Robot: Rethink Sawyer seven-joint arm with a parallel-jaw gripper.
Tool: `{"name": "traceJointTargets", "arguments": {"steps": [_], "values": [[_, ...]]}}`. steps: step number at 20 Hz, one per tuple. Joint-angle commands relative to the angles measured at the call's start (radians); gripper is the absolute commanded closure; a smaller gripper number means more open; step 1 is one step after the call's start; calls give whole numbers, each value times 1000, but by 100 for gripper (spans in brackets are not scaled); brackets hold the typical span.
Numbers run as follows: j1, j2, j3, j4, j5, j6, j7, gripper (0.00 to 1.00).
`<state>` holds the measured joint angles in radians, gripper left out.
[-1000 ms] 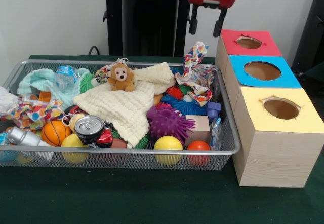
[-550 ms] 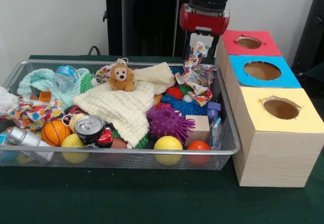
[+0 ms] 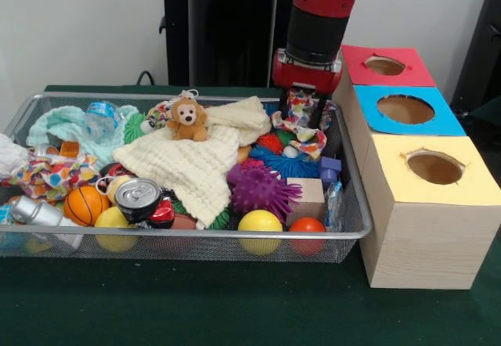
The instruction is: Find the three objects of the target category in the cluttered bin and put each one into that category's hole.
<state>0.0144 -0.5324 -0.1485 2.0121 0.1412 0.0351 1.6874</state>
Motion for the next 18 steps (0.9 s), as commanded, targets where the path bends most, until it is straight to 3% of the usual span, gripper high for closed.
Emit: {"name": "traceJointTargets", "arguments": {"steps": [1,6,12,18], "values": [[70,106,-6,-51,116,3,274,0],[76,118,-6,-76,139,54,252,0],[45,94,25,-93,111,88,187,0],[48,44,21,-65,127,72,219,0]]}}
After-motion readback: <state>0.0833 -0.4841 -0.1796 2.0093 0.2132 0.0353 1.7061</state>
